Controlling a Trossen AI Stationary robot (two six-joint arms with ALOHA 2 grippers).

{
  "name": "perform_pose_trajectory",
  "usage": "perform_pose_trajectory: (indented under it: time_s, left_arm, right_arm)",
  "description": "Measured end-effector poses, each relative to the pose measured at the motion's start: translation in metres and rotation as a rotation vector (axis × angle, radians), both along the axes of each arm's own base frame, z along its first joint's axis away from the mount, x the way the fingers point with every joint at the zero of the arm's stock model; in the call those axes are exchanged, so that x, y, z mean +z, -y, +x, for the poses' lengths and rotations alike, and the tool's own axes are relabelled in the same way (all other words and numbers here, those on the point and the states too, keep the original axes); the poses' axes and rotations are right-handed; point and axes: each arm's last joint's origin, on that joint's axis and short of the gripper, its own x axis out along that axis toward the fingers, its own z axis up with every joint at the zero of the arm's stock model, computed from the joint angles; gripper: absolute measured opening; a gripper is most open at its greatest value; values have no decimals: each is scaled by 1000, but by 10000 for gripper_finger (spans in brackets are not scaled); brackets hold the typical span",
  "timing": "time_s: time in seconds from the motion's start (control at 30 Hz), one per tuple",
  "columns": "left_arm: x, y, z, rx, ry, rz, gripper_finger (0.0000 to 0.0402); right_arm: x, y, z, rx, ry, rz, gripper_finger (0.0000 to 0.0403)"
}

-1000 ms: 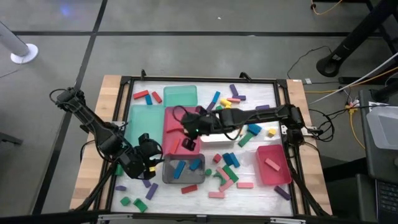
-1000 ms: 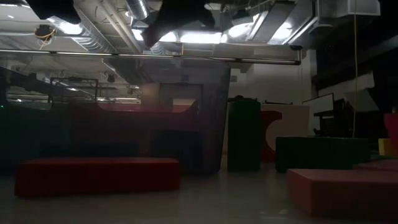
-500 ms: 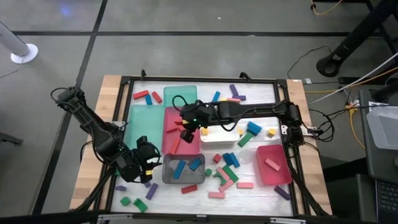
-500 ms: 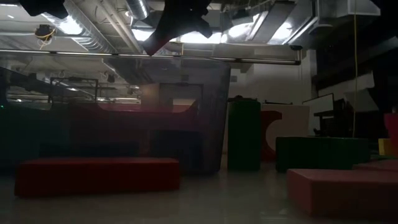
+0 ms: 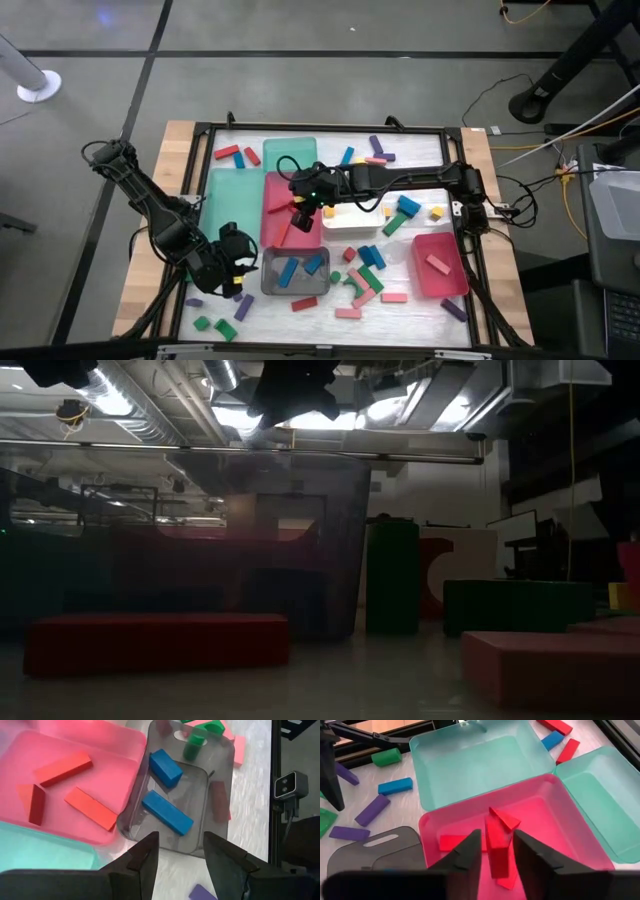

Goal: Sort blocks
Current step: Put the red block into the top pink bin, then put the green block into the bottom green bin

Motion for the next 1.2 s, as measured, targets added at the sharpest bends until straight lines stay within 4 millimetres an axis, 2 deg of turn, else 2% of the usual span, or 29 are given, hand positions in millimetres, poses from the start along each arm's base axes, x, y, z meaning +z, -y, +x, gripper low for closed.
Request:
perform_pose_trajectory:
  time_s: [0.17, 0.3, 0.47, 0.63, 0.8, 0.93, 1.2]
  left_arm:
    - [0, 0, 0, -1, -1, -1, 143]
    - [-1, 2, -1, -43, -48, -50, 143]
    - [0, 11, -1, -141, -105, -177, 143]
    - [-3, 37, 6, -285, -75, -304, 143]
    - [-22, 67, 8, -375, -104, -329, 143]
    - [-43, 87, 5, -436, -194, -332, 143]
    - [-71, 109, -8, -630, -317, -259, 121]
  right_arm:
    - [0, 0, 0, -2, 0, -1, 177]
    - [1, -1, -2, 24, -6, 27, 205]
    - [4, -5, -11, 116, -70, 124, 206]
    - [-2, -8, -20, 187, -188, 217, 198]
    - [-10, -12, -29, 188, -305, 226, 193]
    - [-12, -21, -33, 204, -354, 222, 193]
    - [-13, -54, -39, 280, -376, 208, 193]
